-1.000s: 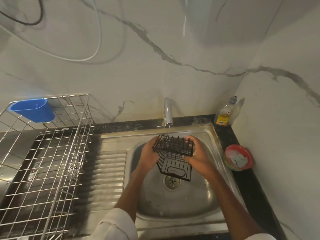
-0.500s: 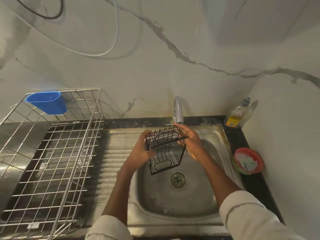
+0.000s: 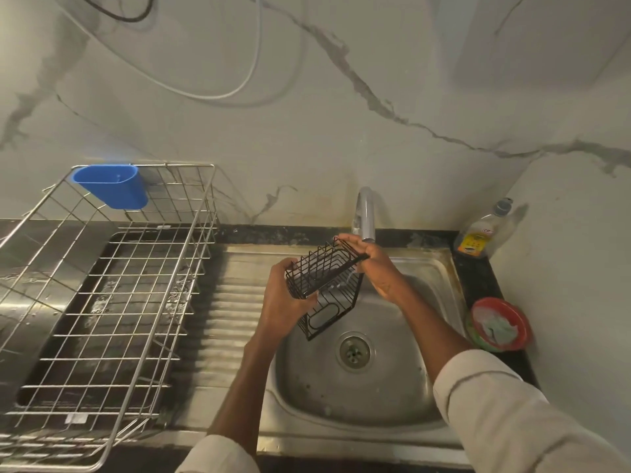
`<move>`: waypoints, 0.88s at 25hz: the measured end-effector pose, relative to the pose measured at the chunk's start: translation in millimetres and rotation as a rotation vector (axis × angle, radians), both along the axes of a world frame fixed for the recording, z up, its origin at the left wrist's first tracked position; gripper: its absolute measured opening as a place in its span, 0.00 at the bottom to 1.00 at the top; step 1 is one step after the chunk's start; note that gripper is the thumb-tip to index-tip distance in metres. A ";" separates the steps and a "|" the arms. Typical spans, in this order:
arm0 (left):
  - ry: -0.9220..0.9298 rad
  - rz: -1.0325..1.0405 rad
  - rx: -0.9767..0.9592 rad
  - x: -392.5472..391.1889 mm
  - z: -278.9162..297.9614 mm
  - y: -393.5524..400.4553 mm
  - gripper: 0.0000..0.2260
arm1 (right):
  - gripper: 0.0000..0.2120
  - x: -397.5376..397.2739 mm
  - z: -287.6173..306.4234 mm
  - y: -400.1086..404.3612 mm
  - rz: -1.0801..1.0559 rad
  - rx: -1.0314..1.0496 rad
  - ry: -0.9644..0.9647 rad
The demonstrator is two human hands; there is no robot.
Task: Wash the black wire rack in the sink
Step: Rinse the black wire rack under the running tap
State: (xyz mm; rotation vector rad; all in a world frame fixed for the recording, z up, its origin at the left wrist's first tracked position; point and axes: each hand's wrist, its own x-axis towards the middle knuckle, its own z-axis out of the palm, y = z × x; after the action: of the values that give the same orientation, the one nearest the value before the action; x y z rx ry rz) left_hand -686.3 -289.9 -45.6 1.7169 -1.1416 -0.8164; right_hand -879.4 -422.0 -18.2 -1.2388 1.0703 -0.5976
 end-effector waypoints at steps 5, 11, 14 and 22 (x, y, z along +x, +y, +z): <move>-0.002 -0.027 -0.013 -2.2 -7.2 -5.4 0.36 | 0.42 -15.6 -10.2 16.8 -0.034 -0.048 -0.026; 0.161 -0.012 -0.041 -30.6 10.2 -22.2 0.27 | 0.48 -57.5 -10.8 54.9 -0.115 -0.072 0.044; 0.240 -0.075 -0.004 -38.2 8.6 -36.8 0.29 | 0.48 -77.0 -11.3 59.9 -0.101 -0.090 0.078; 0.241 -0.375 0.130 -54.6 9.6 -85.9 0.23 | 0.39 -111.5 -2.2 58.5 -0.172 -0.189 0.332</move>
State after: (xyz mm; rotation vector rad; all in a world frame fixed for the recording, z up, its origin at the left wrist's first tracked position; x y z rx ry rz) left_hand -740.9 -375.8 -36.0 1.4741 -1.2817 -1.3155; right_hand -990.9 -363.4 -20.4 -1.4532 1.4349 -0.6493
